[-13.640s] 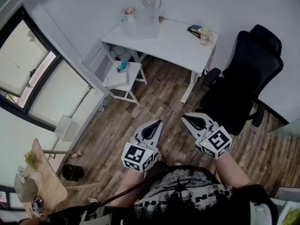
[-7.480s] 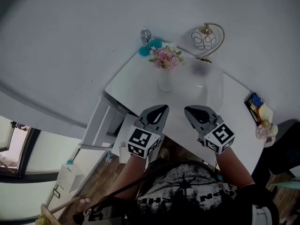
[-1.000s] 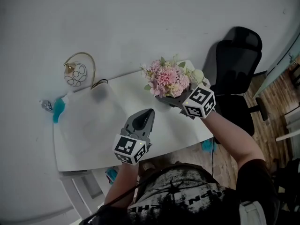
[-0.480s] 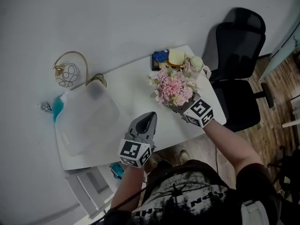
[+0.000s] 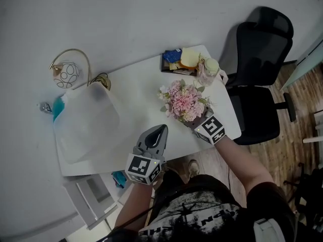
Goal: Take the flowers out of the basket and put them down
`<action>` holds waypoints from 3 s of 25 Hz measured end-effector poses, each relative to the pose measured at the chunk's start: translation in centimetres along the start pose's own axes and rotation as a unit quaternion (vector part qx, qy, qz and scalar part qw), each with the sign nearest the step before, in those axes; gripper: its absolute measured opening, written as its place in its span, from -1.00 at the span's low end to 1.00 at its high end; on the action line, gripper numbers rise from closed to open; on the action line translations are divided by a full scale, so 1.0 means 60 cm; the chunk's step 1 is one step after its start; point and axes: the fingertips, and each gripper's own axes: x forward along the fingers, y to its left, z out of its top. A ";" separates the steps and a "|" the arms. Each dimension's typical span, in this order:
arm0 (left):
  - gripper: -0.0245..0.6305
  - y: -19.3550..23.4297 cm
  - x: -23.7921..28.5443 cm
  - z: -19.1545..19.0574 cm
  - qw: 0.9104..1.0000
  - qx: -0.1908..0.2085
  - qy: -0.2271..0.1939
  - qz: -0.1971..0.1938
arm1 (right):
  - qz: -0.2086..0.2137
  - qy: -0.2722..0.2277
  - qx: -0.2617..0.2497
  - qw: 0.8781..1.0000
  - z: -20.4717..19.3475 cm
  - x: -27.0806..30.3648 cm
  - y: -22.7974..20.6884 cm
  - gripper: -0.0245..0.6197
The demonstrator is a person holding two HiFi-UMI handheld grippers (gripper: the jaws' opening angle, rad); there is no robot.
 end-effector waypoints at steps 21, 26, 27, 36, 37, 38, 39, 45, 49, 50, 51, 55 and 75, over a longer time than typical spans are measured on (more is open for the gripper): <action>-0.89 -0.034 -0.008 -0.023 1.000 0.001 0.025 0.003 | -0.013 -0.020 0.029 0.999 -0.006 0.003 -0.004 0.13; -0.89 -0.045 -0.014 -0.035 0.999 -0.029 0.024 -0.012 | -0.019 -0.016 0.027 0.999 -0.008 -0.012 -0.006 0.15; -0.89 -0.048 -0.015 -0.037 0.999 -0.029 0.024 -0.012 | -0.019 -0.015 0.026 0.999 -0.009 -0.015 -0.005 0.15; -0.89 -0.066 -0.019 -0.040 1.000 -0.022 0.017 -0.013 | -0.024 -0.005 0.027 0.999 -0.019 -0.052 0.003 0.15; -0.88 -0.067 -0.018 -0.040 1.000 -0.020 0.016 -0.013 | -0.025 -0.004 0.027 0.999 -0.021 -0.059 0.003 0.15; -0.89 -0.069 -0.017 -0.040 1.000 -0.019 0.015 -0.012 | -0.026 -0.003 0.027 0.999 -0.023 -0.067 0.004 0.15; -0.89 -0.072 -0.016 -0.039 1.000 -0.018 0.014 -0.012 | -0.027 -0.001 0.027 0.999 -0.024 -0.076 0.005 0.15; -0.89 -0.100 -0.003 -0.027 1.000 -0.004 0.005 -0.020 | -0.009 0.001 0.030 1.000 -0.007 -0.133 0.021 0.14; -0.89 -0.124 0.004 -0.015 1.000 0.010 -0.003 -0.027 | -0.007 -0.015 0.032 0.999 0.024 -0.180 0.038 -0.34; -0.89 -0.130 0.005 -0.012 0.999 0.013 -0.006 -0.028 | -0.007 -0.020 0.032 0.999 0.033 -0.193 0.042 -0.51; -0.89 -0.135 0.005 -0.008 0.999 0.017 -0.008 -0.029 | -0.007 -0.025 0.031 0.999 0.041 -0.205 0.046 -0.66; -0.88 -0.154 0.002 -0.002 0.999 0.030 -0.015 -0.031 | -0.001 -0.033 0.029 0.999 0.063 -0.245 0.061 -0.87; -0.89 -0.182 -0.018 -0.022 0.999 0.046 -0.006 -0.015 | 0.006 0.008 0.003 1.000 0.041 -0.305 0.091 -0.88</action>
